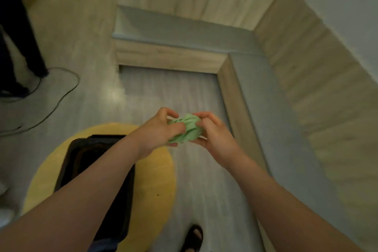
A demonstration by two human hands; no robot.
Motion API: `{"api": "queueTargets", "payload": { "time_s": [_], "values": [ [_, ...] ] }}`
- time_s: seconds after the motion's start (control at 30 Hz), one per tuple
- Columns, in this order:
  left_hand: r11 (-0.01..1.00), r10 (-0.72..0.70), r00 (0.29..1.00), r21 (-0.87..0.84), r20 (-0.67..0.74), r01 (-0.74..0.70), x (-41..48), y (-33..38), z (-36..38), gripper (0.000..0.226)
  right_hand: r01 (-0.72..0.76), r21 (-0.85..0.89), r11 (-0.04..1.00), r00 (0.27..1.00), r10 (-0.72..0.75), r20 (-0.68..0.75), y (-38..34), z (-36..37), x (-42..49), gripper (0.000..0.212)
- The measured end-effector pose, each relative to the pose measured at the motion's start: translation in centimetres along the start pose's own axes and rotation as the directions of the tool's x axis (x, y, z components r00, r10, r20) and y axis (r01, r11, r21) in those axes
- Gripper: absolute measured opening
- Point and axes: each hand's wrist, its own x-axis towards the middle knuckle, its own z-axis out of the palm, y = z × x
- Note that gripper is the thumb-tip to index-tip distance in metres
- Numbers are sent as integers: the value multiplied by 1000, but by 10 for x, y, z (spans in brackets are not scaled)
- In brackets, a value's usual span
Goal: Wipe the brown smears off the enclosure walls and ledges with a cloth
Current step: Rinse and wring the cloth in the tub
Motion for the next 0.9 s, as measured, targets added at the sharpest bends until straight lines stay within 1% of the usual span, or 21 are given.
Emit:
{"api": "queueTargets", "payload": {
  "time_s": [0.1, 0.13, 0.17, 0.2, 0.23, 0.27, 0.3, 0.37, 0.4, 0.43, 0.47, 0.5, 0.53, 0.57, 0.6, 0.63, 0.7, 0.73, 0.8, 0.87, 0.9],
  "values": [
    [992, 101, 995, -73, 24, -99, 0, 51, 57, 30, 79, 146, 986, 988, -58, -141, -34, -55, -29, 18],
    [987, 153, 988, -42, 21, -152, 1, 68, 81, 26, 111, 187, 976, 979, -75, -190, -44, -78, -41, 18],
    [973, 221, 975, 68, -4, -220, 2, 81, 99, 21, 134, 217, 967, 968, -81, -236, -51, -95, -51, 19],
    [931, 304, 953, 219, -18, -293, 4, 94, 116, 17, 163, 239, 957, 955, -92, -283, -59, -113, -61, 21],
    [871, 369, 929, 350, -6, -344, 5, 105, 129, 18, 188, 253, 949, 944, -103, -313, -64, -127, -70, 24],
    [812, 424, 905, 432, 27, -393, 5, 117, 149, 22, 211, 264, 941, 933, -114, -340, -69, -146, -81, 29],
    [768, 458, 886, 473, 66, -432, 2, 131, 173, 26, 236, 249, 939, 921, -135, -365, -73, -169, -95, 33],
    [737, 490, 870, 508, 52, -445, -7, 152, 209, 34, 250, 55, 967, 883, -204, -423, -79, -199, -112, 36],
    [741, 503, 864, 506, 17, -441, -11, 162, 228, 42, 248, -73, 966, 859, -254, -443, -82, -214, -123, 34],
    [776, 500, 866, 459, -29, -433, -17, 172, 246, 51, 240, -177, 954, 839, -296, -456, -85, -228, -135, 27],
    [828, 483, 873, 361, -68, -430, -21, 182, 257, 60, 242, -242, 940, 826, -330, -456, -90, -236, -145, 22],
    [866, 462, 883, 258, -87, -428, -29, 192, 269, 69, 259, -273, 927, 825, -359, -437, -95, -245, -157, 23],
    [894, 434, 897, 163, -89, -417, -34, 201, 278, 75, 276, -287, 917, 832, -378, -406, -99, -250, -168, 29],
    [910, 408, 909, 121, -85, -397, -40, 211, 288, 77, 297, -303, 905, 838, -400, -372, -104, -256, -182, 37],
    [922, 382, 921, 104, -79, -373, -47, 221, 296, 77, 306, -339, 890, 835, -421, -354, -108, -262, -194, 44],
    [931, 360, 931, 93, -63, -353, -55, 231, 302, 76, 318, -362, 876, 830, -442, -341, -112, -267, -205, 45],
    [939, 339, 940, 48, 40, -341, -68, 247, 311, 71, 362, -310, 879, 829, -456, -323, -122, -280, -220, 32],
    [930, 357, 926, 47, 119, -365, -76, 256, 314, 71, 392, -239, 888, 829, -454, -327, -132, -288, -230, 24],
    [901, 406, 885, 62, 226, -429, -83, 264, 312, 71, 428, -85, 900, 827, -428, -365, -147, -299, -242, 18],
    [878, 440, 847, 54, 299, -475, -91, 272, 309, 67, 441, -70, 895, 794, -425, -435, -161, -306, -253, 19],
    [874, 436, 832, 58, 344, -482, -96, 277, 307, 72, 423, -96, 901, 784, -418, -460, -167, -306, -257, 19]
  ]
}}
